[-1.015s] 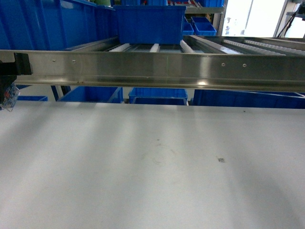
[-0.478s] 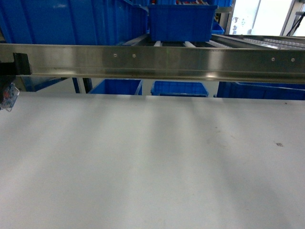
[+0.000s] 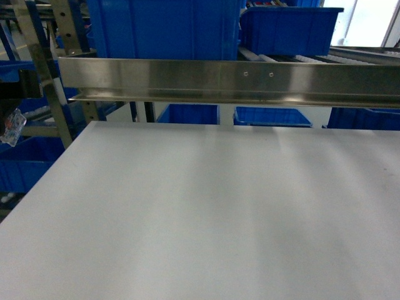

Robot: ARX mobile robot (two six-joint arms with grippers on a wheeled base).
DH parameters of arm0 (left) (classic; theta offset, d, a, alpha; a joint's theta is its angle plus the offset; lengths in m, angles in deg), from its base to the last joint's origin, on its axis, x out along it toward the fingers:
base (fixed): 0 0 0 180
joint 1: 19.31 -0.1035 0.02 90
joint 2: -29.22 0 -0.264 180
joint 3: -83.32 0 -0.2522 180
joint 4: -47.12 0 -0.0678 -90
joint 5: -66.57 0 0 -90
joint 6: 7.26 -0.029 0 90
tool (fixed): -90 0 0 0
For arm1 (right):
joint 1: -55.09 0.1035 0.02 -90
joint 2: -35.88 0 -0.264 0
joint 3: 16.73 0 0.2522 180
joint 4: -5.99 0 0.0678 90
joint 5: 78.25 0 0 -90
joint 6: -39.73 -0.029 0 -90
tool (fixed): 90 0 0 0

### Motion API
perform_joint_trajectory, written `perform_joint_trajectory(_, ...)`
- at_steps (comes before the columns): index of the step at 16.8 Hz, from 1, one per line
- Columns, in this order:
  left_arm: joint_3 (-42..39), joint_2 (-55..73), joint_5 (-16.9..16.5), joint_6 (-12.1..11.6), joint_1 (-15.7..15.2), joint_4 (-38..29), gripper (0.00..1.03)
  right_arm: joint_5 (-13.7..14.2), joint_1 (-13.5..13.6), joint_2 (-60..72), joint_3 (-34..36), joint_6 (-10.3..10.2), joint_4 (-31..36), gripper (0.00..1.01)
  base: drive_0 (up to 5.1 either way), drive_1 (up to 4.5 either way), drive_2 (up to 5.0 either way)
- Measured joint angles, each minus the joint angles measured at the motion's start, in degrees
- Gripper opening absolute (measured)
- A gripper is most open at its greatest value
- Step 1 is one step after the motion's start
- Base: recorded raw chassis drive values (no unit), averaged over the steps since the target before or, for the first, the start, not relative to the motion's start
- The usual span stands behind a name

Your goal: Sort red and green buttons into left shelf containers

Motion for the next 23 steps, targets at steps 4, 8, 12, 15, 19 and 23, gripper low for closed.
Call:
perform_joint_trajectory(4,0.00,0.00,0.02,-0.02,0.00,0.00,0.30,-0.02,0.00,0.00,0.00,0.00,0.04,0.26,-5.1,2.40,2.4)
perform_joint_trajectory(8,0.00,0.00,0.09,-0.02,0.00,-0.15,0.30,-0.02,0.00,-0.02,0.00,0.00,0.09,0.26,-5.0,2.44,2.4)
perform_joint_trajectory(12,0.00,0.00,0.11,-0.02,0.00,-0.07,0.30,0.00,0.00,-0.02,0.00,0.00,0.04,0.26,-5.0,2.47,2.5)
perform_joint_trajectory(15,0.00,0.00,0.09,0.00,0.00,0.04,0.30,-0.02,0.00,-0.02,0.00,0.00,0.09,0.26,-5.0,2.45,2.5)
perform_joint_trajectory(19,0.00,-0.02,0.13,-0.02,0.00,-0.09,0.30,0.02,0.00,-0.02,0.00,0.00,0.02,0.26,-5.0,2.45,2.4)
perform_joint_trajectory(23,0.00,-0.02,0.11,0.00,0.00,-0.07,0.30,0.00,0.00,-0.07,0.00,0.00,0.02,0.26,-5.0,2.42,2.4)
